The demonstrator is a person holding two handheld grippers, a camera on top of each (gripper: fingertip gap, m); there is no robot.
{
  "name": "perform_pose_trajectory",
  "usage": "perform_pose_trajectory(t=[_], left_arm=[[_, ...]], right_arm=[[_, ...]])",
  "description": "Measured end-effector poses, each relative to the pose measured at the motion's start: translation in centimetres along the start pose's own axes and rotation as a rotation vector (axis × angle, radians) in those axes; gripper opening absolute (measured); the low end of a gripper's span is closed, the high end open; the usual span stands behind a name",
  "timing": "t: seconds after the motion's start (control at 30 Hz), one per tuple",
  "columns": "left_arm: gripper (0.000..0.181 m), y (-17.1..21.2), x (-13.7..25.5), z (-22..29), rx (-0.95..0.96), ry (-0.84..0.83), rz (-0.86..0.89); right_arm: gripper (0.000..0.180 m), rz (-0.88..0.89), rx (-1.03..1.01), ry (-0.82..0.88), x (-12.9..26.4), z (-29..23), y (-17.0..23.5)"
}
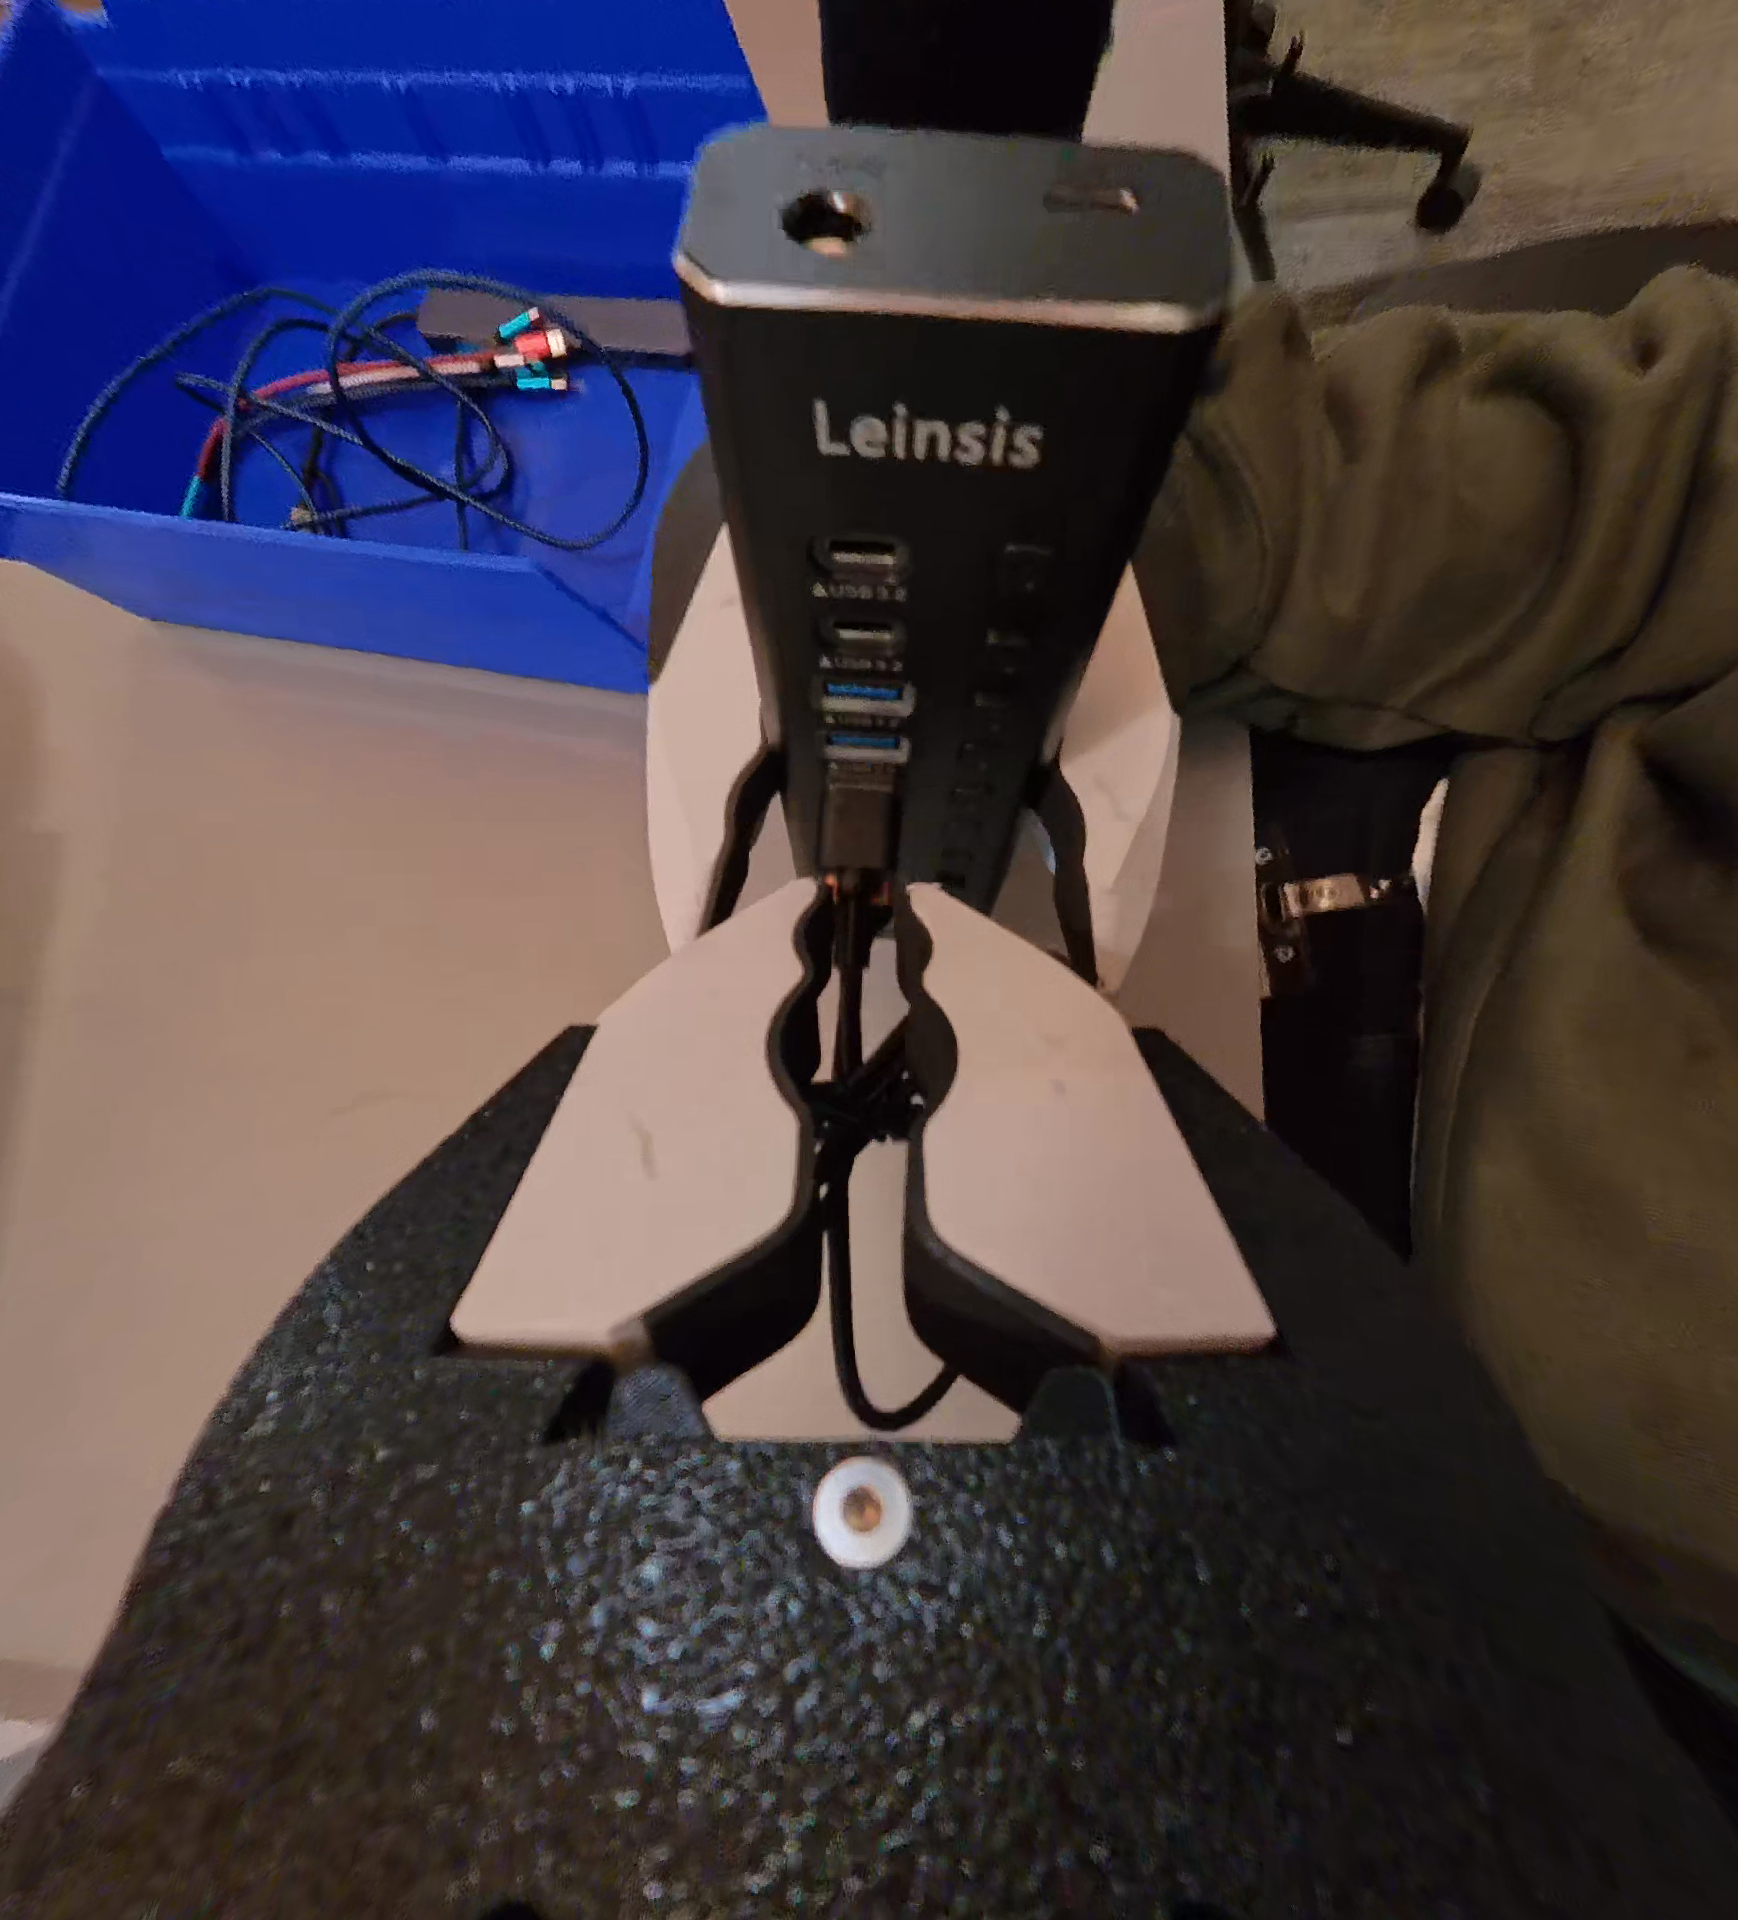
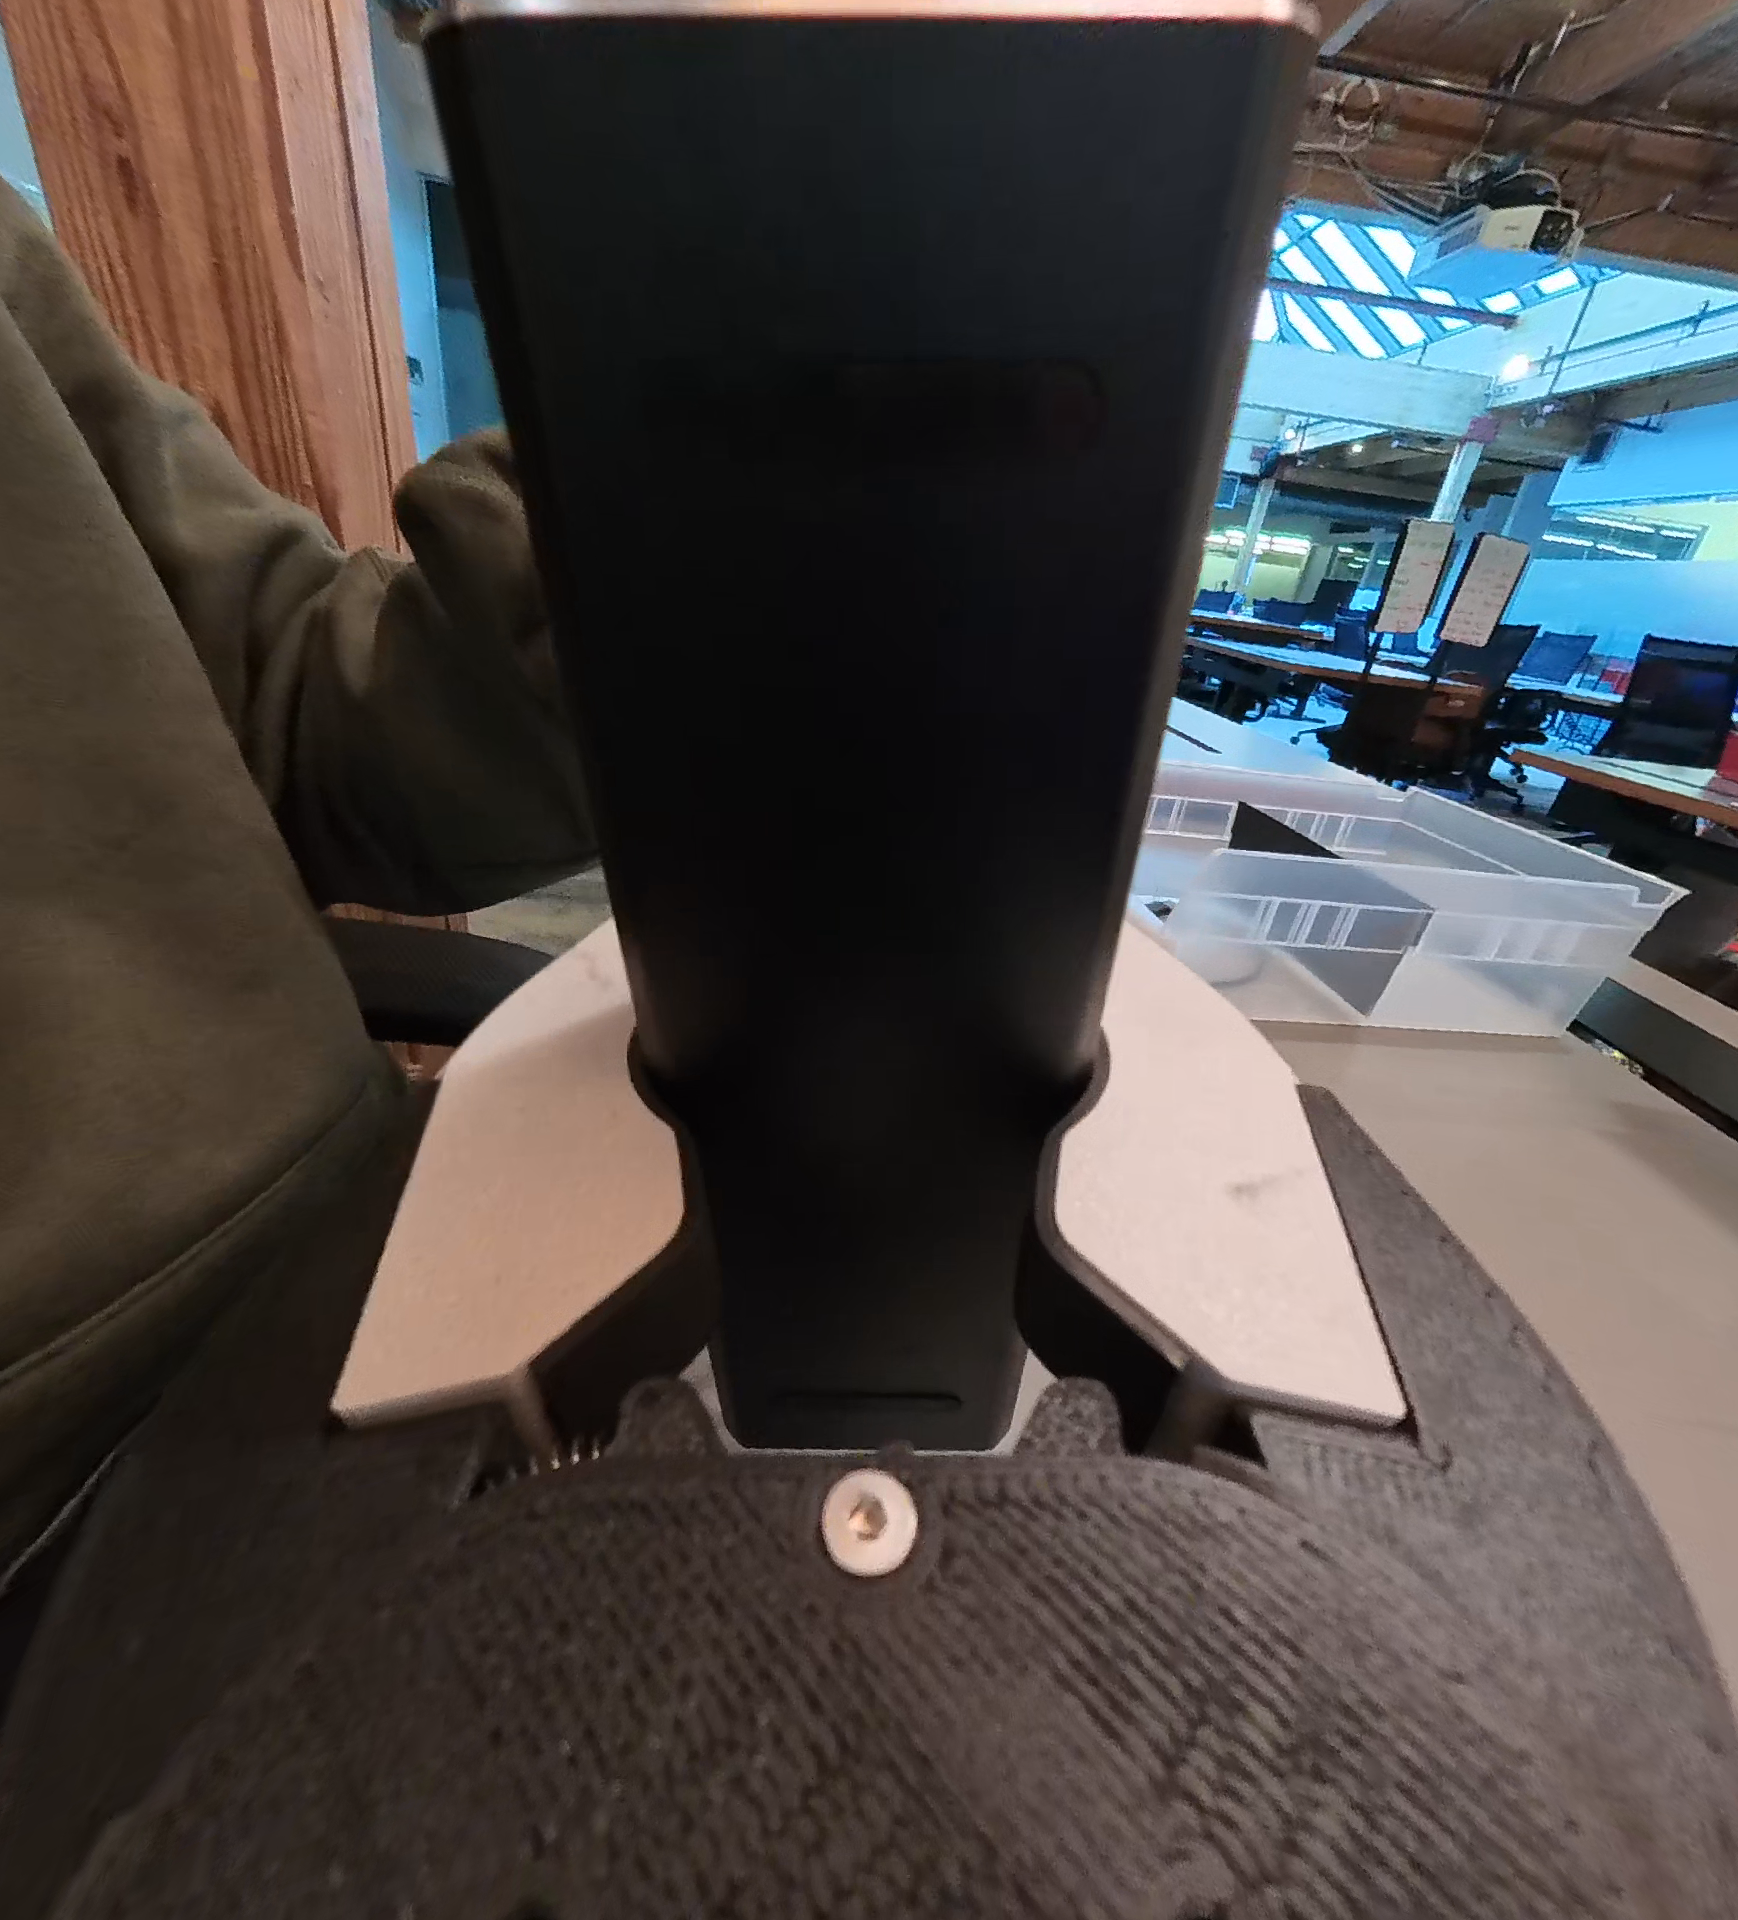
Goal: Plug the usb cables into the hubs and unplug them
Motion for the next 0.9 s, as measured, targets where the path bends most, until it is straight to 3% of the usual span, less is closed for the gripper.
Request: perform_pose_trajectory(t=[0.23, 0.4, 0.53, 0.6, 0.7, 0.8, 0.9], left_arm=[[0.005, -0.2, 0.1, -0.4, -0.041, -0.043, 0.032], [0.006, -0.4, -0.4, -1.2, 0.048, -0.043, 0.139], [0.016, 0.1, 3.2, -5.6, 0.154, -0.239, 0.218], [0.019, 3.5, 6.8, -10.6, 0.260, -0.449, 0.141], [0.025, 12.0, 11.9, -17.8, 0.500, -0.691, -0.055], [0.030, 21.8, 14.1, -21.8, 0.805, -0.716, -0.295], [0.036, 28.8, 14.7, -23.0, 0.960, -0.680, -0.492]], right_arm=[[0.072, 0.026, -0.012, 0.002, -0.3, 0.0, -0.5], [0.072, 0.058, -0.015, 0.054, 0.2, 1.0, -0.2], [0.072, 0.050, -0.037, 0.125, 1.1, 2.1, 1.0], [0.072, 0.067, -0.044, 0.144, 1.7, 2.4, 1.0], [0.072, 0.096, -0.042, 0.153, 2.0, 2.6, 0.8], [0.072, 0.088, -0.042, 0.154, 1.7, 2.8, 1.1], [0.072, 0.048, -0.040, 0.143, 1.3, 2.6, 1.7]])
Point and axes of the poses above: each gripper's, where its closed fingertips meet, x back along the fingers, y out of its underside, z = x × y across the jaws, the point moved 2 cm from there along x, back along the fingers, and after that the axes turned 7 degrees about -y, right-handed, at the moved point
